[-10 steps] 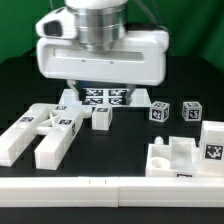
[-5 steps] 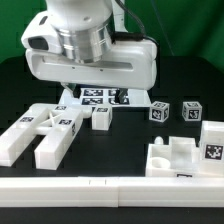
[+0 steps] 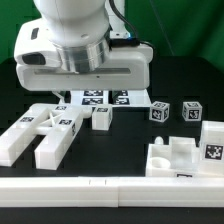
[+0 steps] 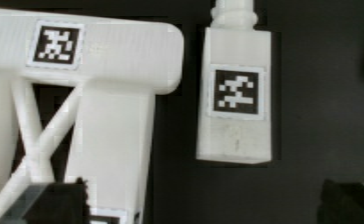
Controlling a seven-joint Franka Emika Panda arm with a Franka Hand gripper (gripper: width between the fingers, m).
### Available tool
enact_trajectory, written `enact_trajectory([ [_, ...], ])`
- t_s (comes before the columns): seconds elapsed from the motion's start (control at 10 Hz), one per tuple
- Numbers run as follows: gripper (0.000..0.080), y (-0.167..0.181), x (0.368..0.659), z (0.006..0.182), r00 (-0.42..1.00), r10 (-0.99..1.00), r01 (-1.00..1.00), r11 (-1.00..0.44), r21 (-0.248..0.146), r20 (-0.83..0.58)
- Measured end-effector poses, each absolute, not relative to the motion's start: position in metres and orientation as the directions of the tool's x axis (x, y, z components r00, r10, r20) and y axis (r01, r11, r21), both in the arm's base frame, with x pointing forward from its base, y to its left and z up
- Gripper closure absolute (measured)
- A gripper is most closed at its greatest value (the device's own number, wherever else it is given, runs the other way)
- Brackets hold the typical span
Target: Assemble chair
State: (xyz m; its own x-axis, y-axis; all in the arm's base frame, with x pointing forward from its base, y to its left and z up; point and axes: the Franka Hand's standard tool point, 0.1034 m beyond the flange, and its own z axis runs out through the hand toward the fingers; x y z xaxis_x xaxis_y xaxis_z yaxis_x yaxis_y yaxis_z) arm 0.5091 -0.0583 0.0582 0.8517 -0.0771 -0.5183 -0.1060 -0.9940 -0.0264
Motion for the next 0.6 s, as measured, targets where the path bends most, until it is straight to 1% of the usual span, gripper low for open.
enact_trajectory([
  [0.1,0.0151,-0.059,0.509,0.058,0.851,-0.078,-0.107,-0.994,-0.026,-0.52],
  [0.2,0.0151,-0.057,0.5,0.058,0.807,-0.118,-0.148,-0.989,-0.005,-0.578],
  [0.3,0.0151,-0.057,0.494,0.057,0.749,-0.133,-0.169,-0.986,0.007,-0.649],
  [0.4,0.0151,-0.059,0.494,0.056,0.705,-0.131,-0.172,-0.985,0.011,-0.697],
  [0.6,0.0151,-0.058,0.49,0.055,0.599,-0.135,-0.182,-0.983,0.03,-0.789],
])
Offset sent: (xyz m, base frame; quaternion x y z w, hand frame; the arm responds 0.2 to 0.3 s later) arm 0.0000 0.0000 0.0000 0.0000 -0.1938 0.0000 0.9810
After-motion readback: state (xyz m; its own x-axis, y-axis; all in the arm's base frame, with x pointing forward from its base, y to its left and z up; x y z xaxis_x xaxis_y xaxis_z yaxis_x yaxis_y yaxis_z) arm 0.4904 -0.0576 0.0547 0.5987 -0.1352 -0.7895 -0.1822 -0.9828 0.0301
